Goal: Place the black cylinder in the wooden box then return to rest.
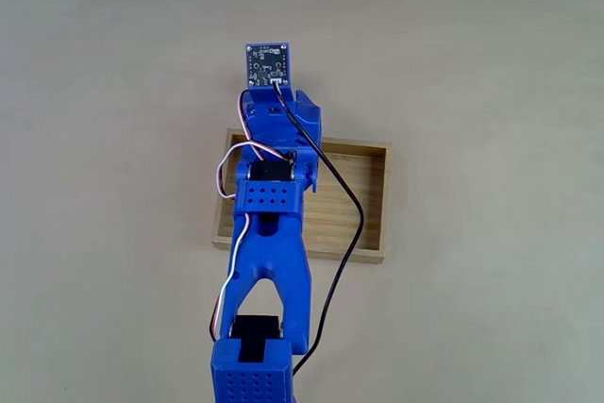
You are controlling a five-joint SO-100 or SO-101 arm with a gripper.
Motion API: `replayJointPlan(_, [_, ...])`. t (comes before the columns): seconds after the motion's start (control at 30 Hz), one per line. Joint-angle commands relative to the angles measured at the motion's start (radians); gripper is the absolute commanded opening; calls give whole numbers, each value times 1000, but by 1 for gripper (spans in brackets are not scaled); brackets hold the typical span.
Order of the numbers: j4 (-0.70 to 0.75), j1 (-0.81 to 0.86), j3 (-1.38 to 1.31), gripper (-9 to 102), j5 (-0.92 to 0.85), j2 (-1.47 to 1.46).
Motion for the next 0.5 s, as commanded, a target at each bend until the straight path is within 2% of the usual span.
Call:
replayJointPlan(0.0, [-38,5,-147,32,11,-29])
replayJointPlan(0.47, [-38,-11,-272,32,12,58])
